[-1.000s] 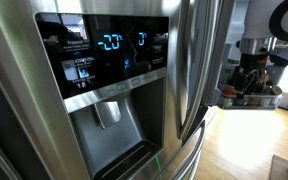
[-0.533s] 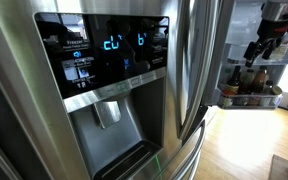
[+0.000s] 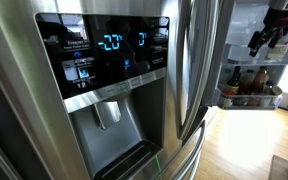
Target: Remove the green bottle from top fridge door shelf and place it on the middle fridge door shelf
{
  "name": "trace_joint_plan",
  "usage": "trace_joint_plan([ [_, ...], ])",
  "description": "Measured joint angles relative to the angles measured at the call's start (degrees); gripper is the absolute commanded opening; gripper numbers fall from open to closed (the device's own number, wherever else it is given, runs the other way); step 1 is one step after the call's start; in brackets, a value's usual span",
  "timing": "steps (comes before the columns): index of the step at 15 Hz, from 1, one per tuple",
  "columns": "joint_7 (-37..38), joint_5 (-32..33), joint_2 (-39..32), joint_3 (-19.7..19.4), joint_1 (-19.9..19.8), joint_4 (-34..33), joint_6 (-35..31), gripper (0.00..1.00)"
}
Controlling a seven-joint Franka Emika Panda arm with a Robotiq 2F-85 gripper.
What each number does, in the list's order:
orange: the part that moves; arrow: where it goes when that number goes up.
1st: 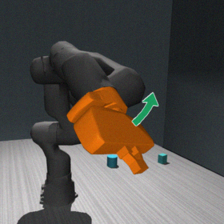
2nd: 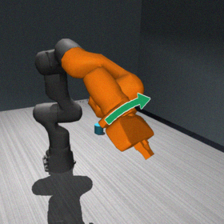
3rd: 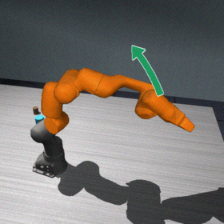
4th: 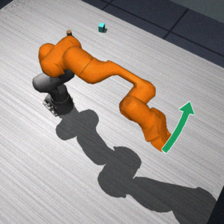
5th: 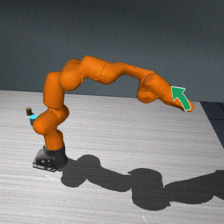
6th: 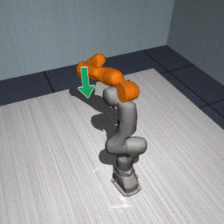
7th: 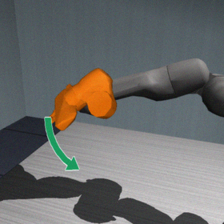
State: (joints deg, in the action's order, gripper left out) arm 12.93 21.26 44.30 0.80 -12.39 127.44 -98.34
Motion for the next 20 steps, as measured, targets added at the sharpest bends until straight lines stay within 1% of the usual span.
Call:
trace_joint_plan([
  [4,0.9,8.3,1.0,-1.1,-4.3,-7.1,0.0,1.0],
  [8,5.1,13.7,1.3,-2.7,-8.0,-12.5,-0.2,1.0],
  [15,5.1,13.8,0.9,-2.7,-7.7,-13.3,-0.2,1.0],
  [17,7.4,15.5,0.4,-2.6,-8.5,-14.4,0.0,1.0],
  [20,12.4,19.2,-0.7,-3.0,-10.8,-17.7,0.0,1.0],
])
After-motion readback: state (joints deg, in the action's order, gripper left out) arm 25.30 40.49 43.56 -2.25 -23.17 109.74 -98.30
